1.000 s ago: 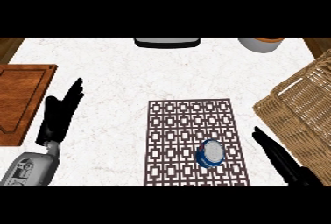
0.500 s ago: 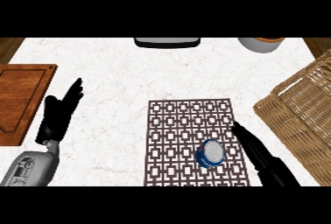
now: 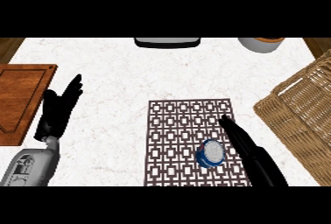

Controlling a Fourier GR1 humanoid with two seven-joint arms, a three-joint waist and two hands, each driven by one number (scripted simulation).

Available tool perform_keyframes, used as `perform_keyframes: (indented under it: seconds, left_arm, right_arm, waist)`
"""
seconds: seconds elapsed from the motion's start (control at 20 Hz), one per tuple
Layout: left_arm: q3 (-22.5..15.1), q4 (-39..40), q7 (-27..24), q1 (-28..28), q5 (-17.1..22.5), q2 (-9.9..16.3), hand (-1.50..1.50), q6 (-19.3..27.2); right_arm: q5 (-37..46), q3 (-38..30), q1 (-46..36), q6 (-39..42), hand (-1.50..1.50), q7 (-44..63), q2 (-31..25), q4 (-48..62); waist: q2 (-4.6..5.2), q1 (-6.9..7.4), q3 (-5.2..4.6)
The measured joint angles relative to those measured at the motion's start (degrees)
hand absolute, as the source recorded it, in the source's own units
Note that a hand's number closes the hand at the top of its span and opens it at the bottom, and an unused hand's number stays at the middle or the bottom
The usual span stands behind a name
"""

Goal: Pick the can from the placemat and place it in the basket

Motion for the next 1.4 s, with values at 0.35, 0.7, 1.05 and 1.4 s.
perform_keyframes:
  seconds: [0.35,0.7,1.05,1.4]
  left_arm:
    - [1.01,-1.13,-0.25,1.51,-1.65,-1.49,0.00,-1.26]
    - [2.29,0.15,-1.37,1.04,-3.39,-2.91,0.00,-2.08]
    - [4.30,0.14,-0.89,0.14,-3.71,-3.11,0.00,-3.54]
    - [3.63,-0.13,-0.55,0.31,-5.44,-4.62,0.00,-2.95]
  right_arm:
    - [1.79,0.78,-0.49,0.15,-1.50,-0.05,2.17,3.87]
    - [2.14,0.07,-3.12,0.73,-1.50,-0.67,4.47,8.36]
    - [3.79,0.27,-4.73,-1.18,1.50,-2.06,6.81,13.26]
    - [8.60,0.32,-6.94,-3.96,1.50,-6.09,5.42,16.52]
  waist:
    - [0.00,0.01,0.00]
    - [0.01,0.03,0.01]
    - [0.00,0.05,0.00]
    - [-0.15,0.07,-0.07]
